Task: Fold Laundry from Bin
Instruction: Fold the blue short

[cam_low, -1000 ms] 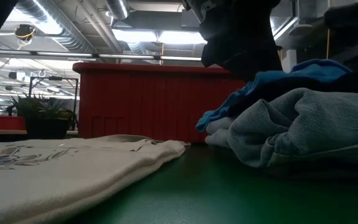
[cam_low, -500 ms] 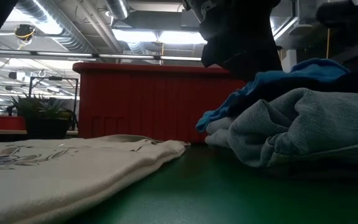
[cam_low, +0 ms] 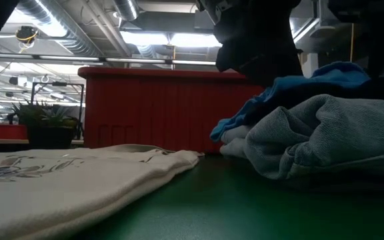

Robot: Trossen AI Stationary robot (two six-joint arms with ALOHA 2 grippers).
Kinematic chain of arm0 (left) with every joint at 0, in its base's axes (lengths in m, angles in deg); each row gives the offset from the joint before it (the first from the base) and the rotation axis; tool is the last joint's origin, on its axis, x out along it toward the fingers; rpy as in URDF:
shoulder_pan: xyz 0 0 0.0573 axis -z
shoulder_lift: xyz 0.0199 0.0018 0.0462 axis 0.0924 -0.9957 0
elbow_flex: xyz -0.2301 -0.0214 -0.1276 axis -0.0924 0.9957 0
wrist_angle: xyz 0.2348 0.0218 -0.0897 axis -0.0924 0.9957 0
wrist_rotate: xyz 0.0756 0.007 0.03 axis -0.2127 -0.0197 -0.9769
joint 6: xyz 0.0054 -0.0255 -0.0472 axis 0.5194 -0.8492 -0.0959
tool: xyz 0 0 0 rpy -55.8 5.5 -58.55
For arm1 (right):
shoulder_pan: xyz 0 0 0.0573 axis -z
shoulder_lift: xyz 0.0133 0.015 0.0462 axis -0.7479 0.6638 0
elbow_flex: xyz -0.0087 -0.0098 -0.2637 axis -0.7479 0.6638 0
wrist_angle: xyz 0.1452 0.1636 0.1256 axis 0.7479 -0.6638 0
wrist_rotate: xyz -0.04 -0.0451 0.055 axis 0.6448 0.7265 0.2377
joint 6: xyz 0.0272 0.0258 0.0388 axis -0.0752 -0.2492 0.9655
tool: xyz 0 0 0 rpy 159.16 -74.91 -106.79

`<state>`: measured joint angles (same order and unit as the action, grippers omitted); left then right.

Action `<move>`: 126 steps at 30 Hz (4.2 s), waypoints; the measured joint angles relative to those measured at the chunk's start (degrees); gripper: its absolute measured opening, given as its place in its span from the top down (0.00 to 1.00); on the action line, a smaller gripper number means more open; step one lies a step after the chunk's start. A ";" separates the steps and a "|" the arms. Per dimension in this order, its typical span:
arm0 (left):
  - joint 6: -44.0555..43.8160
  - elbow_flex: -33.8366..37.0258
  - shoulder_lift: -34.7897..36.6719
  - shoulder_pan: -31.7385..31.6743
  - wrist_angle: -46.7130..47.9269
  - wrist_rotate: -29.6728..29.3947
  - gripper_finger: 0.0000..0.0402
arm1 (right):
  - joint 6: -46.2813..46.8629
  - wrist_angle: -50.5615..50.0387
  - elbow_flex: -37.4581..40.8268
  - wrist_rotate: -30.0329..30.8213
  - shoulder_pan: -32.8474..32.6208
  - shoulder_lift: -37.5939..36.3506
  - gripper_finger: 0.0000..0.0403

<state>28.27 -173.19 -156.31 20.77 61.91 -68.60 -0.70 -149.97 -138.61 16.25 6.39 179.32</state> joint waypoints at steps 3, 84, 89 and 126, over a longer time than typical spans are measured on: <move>-0.02 0.00 0.00 0.00 0.00 0.00 0.61 | -0.38 0.46 0.00 1.05 0.00 -0.02 0.66; -1.36 0.04 1.86 4.00 -6.01 -4.66 0.61 | 18.79 -27.63 -7.90 -10.28 -7.20 -0.51 0.66; -1.36 0.04 1.86 3.91 -5.68 -4.68 0.61 | 13.72 -27.77 -2.83 -17.72 -3.52 -2.93 0.66; -1.36 0.02 1.86 4.04 -5.81 -4.68 0.61 | 42.23 -3.70 22.47 -14.21 -3.69 -36.39 0.66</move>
<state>26.92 -173.17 -154.45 24.81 56.10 -73.27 41.54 -153.67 -116.14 2.04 2.70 142.93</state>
